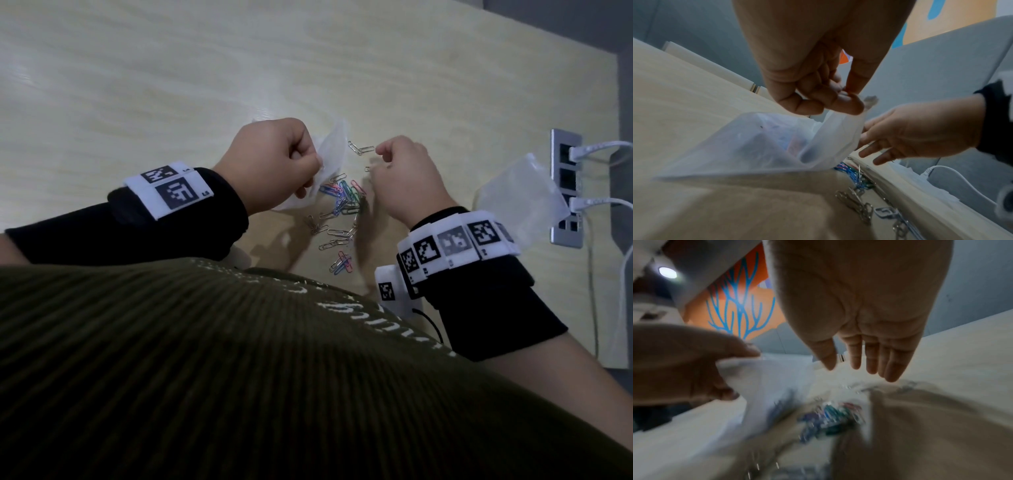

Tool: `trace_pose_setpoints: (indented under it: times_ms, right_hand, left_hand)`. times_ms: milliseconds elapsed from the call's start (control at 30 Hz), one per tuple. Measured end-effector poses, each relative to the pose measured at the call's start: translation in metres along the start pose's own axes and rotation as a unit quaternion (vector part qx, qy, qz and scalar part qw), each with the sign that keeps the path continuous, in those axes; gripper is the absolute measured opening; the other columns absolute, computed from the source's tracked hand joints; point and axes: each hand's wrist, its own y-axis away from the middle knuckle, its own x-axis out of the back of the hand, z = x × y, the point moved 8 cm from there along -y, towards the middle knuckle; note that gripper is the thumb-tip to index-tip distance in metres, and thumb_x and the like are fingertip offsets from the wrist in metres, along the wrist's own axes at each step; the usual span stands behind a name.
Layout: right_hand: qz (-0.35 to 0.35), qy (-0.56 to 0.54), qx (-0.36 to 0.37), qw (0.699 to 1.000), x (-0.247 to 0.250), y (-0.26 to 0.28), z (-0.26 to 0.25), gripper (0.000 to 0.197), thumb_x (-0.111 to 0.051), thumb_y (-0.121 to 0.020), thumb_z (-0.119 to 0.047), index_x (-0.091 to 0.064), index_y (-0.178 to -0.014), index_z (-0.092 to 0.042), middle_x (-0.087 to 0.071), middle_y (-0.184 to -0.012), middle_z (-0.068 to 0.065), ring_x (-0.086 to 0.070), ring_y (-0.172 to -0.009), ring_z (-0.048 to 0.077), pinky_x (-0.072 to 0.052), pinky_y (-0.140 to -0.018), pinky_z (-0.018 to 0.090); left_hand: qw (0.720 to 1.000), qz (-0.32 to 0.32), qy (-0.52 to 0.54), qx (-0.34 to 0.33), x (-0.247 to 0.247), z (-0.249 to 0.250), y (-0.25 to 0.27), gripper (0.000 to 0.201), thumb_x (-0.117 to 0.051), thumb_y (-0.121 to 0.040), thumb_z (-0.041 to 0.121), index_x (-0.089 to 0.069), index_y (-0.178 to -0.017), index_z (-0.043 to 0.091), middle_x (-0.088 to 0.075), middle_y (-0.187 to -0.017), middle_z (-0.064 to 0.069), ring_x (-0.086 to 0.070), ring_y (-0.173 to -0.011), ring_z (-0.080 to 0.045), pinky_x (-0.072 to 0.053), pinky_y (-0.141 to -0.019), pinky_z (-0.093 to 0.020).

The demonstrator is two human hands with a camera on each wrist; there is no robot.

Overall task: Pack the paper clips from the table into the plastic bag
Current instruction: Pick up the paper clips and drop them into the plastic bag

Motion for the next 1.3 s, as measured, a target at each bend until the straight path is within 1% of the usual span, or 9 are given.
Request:
trace_pose_setpoints:
  times_ms: [133, 233, 467, 700, 833, 967, 1100, 1200, 1300]
  right_hand:
    - [-0.079, 0.126, 0.077, 0.986, -0.040, 0.012, -0.007, 0.063, -0.061, -0.083, -0.052, -0.045, -0.129, -0.012, -0.040, -0.145, 0.010, -0.037, -0.135, 0.027, -0.034, -0.110, 0.039]
    - [-0.079, 0.146, 0.104, 0.981, -0.048, 0.024, -0.012, 0.068, -0.061, -0.085, -0.049, -0.039, -0.140, -0.015, -0.026, -0.156, 0.006, -0.024, -0.142, 0.027, -0.025, -0.116, 0.039]
    - [0.026, 0.159, 0.145, 0.976, -0.042, 0.038, -0.012, 0.017, -0.050, -0.094, -0.013, -0.061, -0.108, -0.012, -0.054, -0.112, 0.009, -0.051, -0.104, 0.031, -0.048, -0.080, 0.038]
    - [0.047, 0.059, 0.085, 0.993, -0.026, 0.030, 0.003, 0.013, -0.058, -0.085, -0.012, -0.068, -0.093, -0.015, -0.065, -0.099, 0.007, -0.059, -0.093, 0.024, -0.040, -0.078, 0.026]
    - [0.035, -0.093, 0.001, 0.995, -0.019, 0.025, 0.016, 0.010, -0.068, -0.079, -0.013, -0.071, -0.080, -0.023, -0.068, -0.074, -0.006, -0.065, -0.074, 0.014, -0.054, -0.073, 0.027]
    - [0.019, -0.300, -0.038, 0.953, -0.007, 0.027, 0.012, 0.017, -0.072, -0.078, -0.006, -0.068, -0.073, -0.021, -0.066, -0.065, -0.001, -0.064, -0.061, 0.014, -0.059, -0.068, 0.031]
    - [-0.012, -0.503, -0.051, 0.863, 0.000, 0.029, -0.010, 0.014, -0.066, -0.083, 0.003, -0.065, -0.078, -0.010, -0.064, -0.073, 0.006, -0.061, -0.064, 0.015, -0.056, -0.066, 0.024]
    - [-0.050, -0.581, -0.062, 0.810, -0.001, 0.032, -0.026, 0.009, -0.061, -0.087, 0.004, -0.061, -0.085, -0.005, -0.061, -0.074, 0.007, -0.059, -0.065, 0.013, -0.055, -0.062, 0.019]
    - [-0.093, -0.581, -0.088, 0.804, -0.011, 0.035, -0.035, 0.005, -0.059, -0.089, 0.003, -0.059, -0.089, -0.001, -0.061, -0.075, 0.009, -0.060, -0.064, 0.013, -0.058, -0.064, 0.019]
  left_hand:
    - [1.000, 0.005, 0.002, 0.001, 0.001, -0.001, -0.001, 0.012, -0.057, -0.083, 0.018, -0.058, -0.073, 0.011, -0.070, -0.062, 0.003, -0.064, -0.053, -0.001, -0.048, -0.063, -0.018]
    - [1.000, 0.005, 0.009, 0.004, 0.001, -0.002, -0.001, 0.013, -0.058, -0.083, 0.019, -0.057, -0.072, 0.011, -0.069, -0.061, 0.004, -0.062, -0.050, 0.000, -0.049, -0.062, -0.021]
    - [1.000, 0.008, 0.015, 0.009, 0.003, -0.004, -0.001, 0.013, -0.058, -0.083, 0.017, -0.057, -0.072, 0.010, -0.069, -0.063, 0.002, -0.064, -0.050, -0.002, -0.052, -0.064, -0.024]
    - [1.000, 0.003, 0.009, 0.002, 0.002, -0.002, 0.000, 0.013, -0.057, -0.083, 0.018, -0.057, -0.072, 0.012, -0.067, -0.058, 0.007, -0.061, -0.049, 0.002, -0.048, -0.063, -0.022]
    - [1.000, -0.002, 0.010, 0.004, 0.001, -0.002, 0.000, 0.015, -0.057, -0.083, 0.020, -0.055, -0.069, 0.016, -0.067, -0.056, 0.008, -0.062, -0.051, 0.001, -0.050, -0.065, -0.023]
    - [1.000, -0.002, 0.012, 0.006, 0.001, -0.003, 0.000, 0.016, -0.057, -0.084, 0.020, -0.055, -0.069, 0.016, -0.068, -0.059, 0.005, -0.064, -0.055, -0.003, -0.051, -0.067, -0.027]
    - [1.000, -0.004, 0.008, 0.004, -0.001, -0.002, 0.000, 0.013, -0.057, -0.083, 0.019, -0.056, -0.071, 0.013, -0.068, -0.059, 0.006, -0.064, -0.055, -0.002, -0.048, -0.064, -0.022]
    - [1.000, -0.013, 0.000, -0.005, -0.003, 0.000, 0.001, 0.013, -0.057, -0.084, 0.019, -0.057, -0.073, 0.014, -0.069, -0.061, 0.007, -0.066, -0.060, -0.004, -0.045, -0.063, -0.014]
    - [1.000, -0.016, -0.014, -0.021, -0.003, 0.004, 0.002, 0.013, -0.057, -0.086, 0.021, -0.059, -0.075, 0.014, -0.069, -0.062, 0.009, -0.066, -0.063, -0.003, -0.046, -0.068, -0.017]
